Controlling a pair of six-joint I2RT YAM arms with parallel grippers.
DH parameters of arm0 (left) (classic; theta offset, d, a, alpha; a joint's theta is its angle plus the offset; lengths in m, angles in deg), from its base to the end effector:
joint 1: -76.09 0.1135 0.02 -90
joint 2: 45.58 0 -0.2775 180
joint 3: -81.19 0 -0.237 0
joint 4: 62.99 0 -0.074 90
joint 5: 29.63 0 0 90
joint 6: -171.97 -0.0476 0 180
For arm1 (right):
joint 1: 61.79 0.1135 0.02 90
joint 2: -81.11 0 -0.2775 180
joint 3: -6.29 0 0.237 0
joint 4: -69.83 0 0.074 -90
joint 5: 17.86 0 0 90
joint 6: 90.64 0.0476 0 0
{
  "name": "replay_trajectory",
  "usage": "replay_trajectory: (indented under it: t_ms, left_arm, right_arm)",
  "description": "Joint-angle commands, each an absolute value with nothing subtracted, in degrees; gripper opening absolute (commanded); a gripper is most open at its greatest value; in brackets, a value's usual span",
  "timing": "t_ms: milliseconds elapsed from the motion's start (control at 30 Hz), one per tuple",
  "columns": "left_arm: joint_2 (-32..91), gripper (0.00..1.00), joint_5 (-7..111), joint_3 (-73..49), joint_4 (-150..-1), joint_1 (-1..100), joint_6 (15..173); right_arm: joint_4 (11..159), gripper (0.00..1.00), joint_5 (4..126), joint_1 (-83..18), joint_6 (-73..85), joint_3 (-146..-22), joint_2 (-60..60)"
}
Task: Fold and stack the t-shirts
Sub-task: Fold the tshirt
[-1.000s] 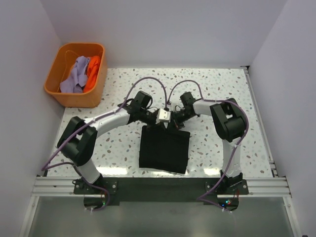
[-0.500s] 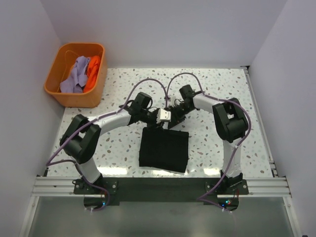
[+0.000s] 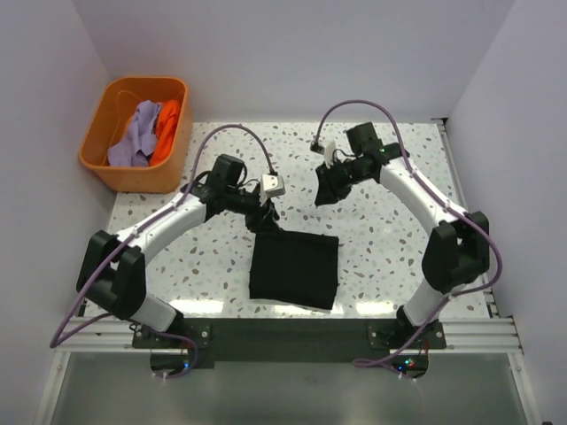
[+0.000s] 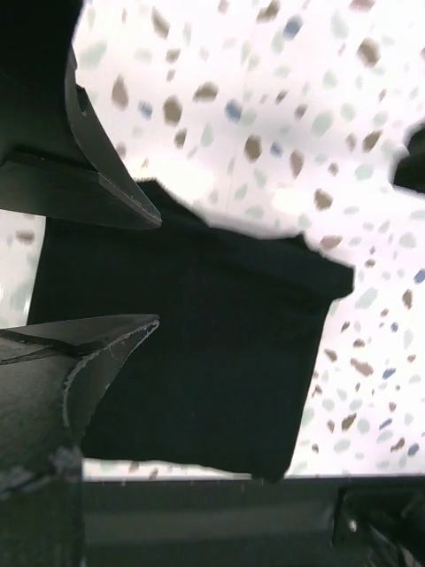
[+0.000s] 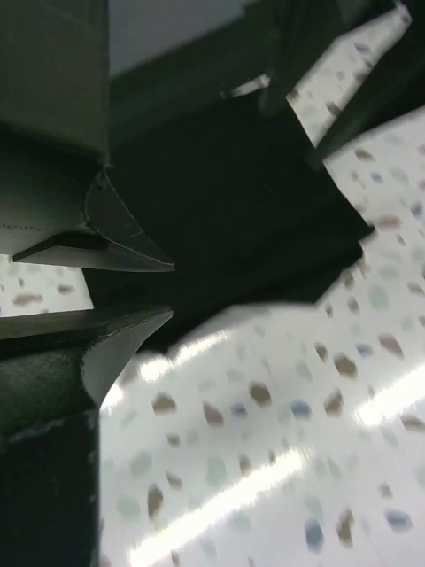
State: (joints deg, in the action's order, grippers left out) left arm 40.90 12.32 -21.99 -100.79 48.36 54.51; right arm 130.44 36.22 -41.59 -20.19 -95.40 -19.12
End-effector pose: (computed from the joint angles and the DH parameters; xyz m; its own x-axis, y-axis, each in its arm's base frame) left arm 0.2563 -0.1747 0.2727 -0.2300 0.4692 -0.8526 0.9717 0.1593 -0.1745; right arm 0.3319 0.1519 0.2960 -0.5712 -0.4989 -0.6518 -0.7992 0.5191 0.3030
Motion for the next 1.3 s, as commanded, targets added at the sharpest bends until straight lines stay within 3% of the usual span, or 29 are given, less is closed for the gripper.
replay_trajectory:
  t_ms: [0,133,300,500,700,833,967,1267]
  left_arm:
    - [40.81,0.48,9.49,-25.78,-102.97,48.23,65.17]
    - [44.23,0.47,10.71,-27.28,-101.91,48.49,70.98]
    - [50.47,0.46,12.38,-27.72,-97.61,51.82,75.64]
    - [62.86,0.43,15.02,-19.56,-96.73,55.16,75.21]
    - [70.96,0.43,15.47,-7.87,-97.25,58.06,74.33]
    - [65.98,0.48,9.33,-5.39,-99.36,58.33,73.09]
    - [57.09,0.53,2.04,-12.15,-99.18,57.9,77.38]
    - [47.32,0.64,-3.96,-27.97,-95.32,52.28,88.2]
  right_arm:
    - [135.3,0.25,26.89,-38.87,-13.76,-86.62,-13.56]
    - [128.97,0.23,27.93,-37.36,-8.91,-73.18,-10.65]
    - [118.62,0.21,37.24,-38.76,-5.48,-68.32,-14.95]
    - [112.45,0.18,45.77,-40.96,-5.56,-72.61,-24.78]
    - [111.72,0.21,50.26,-42.81,-7.67,-84.37,-28.84]
    - [115.16,0.3,47.02,-43.07,-9.96,-89.22,-25.7]
    - [118.76,0.38,38.94,-42.9,-6.11,-90.11,-19.98]
    - [109.74,0.47,26.45,-32.62,14.02,-71.75,-10.82]
